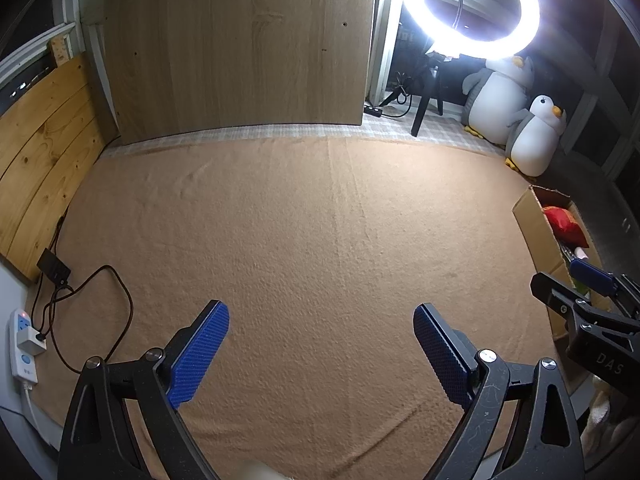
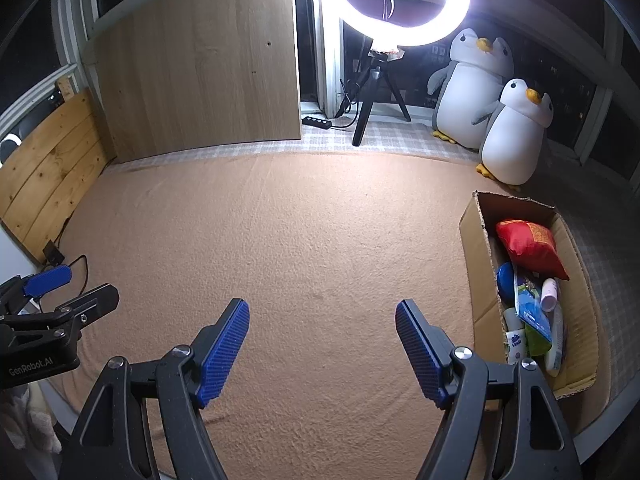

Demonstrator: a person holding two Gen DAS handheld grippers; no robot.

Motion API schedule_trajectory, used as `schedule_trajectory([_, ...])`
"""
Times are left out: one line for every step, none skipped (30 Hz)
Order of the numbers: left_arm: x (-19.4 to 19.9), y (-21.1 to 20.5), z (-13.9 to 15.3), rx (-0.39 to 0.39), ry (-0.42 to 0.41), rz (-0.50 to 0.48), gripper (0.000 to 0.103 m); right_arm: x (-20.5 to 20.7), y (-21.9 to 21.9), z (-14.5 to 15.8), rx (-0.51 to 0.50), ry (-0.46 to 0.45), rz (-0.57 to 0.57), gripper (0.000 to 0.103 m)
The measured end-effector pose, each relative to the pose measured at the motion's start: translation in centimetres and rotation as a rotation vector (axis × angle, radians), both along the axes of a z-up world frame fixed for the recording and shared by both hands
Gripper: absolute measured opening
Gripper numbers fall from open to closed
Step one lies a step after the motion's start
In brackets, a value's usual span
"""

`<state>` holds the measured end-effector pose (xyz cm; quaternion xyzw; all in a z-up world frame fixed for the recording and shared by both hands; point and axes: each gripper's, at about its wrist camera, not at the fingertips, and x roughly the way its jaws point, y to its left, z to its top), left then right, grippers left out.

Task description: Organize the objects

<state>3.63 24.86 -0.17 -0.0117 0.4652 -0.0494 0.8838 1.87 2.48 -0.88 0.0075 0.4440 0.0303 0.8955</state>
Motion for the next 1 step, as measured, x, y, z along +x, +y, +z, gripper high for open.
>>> schedule_trajectory([0.06,-0.07,-0.12,0.001,0.004,0.001,0.096,0.09,-0.01,-0.13,0.000,0.004,0.000,0.072])
